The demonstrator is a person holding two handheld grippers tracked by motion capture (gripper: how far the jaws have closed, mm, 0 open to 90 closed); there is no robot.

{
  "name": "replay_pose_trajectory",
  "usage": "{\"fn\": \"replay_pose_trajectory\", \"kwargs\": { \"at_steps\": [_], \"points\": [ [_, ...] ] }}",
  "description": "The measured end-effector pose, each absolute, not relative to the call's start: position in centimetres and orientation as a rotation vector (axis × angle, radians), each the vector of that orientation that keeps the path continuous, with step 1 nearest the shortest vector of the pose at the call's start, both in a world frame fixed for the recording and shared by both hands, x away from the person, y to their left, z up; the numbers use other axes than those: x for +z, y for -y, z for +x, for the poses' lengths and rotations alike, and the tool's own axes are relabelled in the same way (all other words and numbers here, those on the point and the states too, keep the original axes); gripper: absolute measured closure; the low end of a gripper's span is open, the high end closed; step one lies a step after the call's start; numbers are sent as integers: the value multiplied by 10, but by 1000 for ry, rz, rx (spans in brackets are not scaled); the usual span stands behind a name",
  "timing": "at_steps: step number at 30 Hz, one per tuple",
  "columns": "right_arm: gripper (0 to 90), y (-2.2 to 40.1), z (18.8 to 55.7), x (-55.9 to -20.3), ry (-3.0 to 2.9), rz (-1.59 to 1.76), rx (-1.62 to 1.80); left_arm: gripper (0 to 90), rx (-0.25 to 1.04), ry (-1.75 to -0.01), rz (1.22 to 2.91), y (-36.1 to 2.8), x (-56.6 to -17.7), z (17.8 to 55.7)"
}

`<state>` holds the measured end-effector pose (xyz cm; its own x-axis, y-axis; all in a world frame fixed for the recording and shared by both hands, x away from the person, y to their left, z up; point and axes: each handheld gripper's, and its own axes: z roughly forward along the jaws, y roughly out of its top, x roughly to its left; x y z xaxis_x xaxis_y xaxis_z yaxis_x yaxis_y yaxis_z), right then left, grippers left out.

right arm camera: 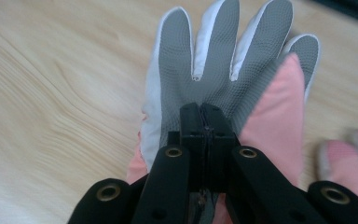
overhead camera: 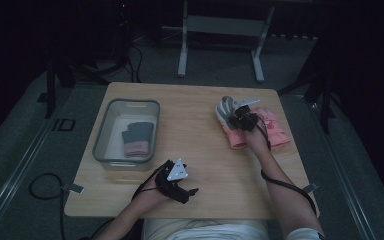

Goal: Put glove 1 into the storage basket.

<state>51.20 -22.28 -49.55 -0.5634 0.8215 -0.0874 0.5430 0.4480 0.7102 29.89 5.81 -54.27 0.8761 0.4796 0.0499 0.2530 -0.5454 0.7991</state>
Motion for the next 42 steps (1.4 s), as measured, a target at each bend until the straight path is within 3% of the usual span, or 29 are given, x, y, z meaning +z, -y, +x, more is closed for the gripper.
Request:
{"fn": "replay_pose_trajectory", "kwargs": {
  "at_steps": [10,17,24,33,42],
  "points": [
    [889,203,443,-430,-2114,1267,962,81,335,-511,2182,-55,-545,297],
    [889,175,399,-452,-2081,1352,986,81,332,-530,2159,-54,-547,291],
    [889,157,399,-491,-2050,1457,834,80,340,-528,2161,-57,-549,289],
    [879,150,426,-514,-2048,1519,833,78,333,-529,2172,-58,-551,290],
    [782,155,434,-527,-2110,1505,889,75,338,-527,2172,-57,-552,290]
  ]
}}
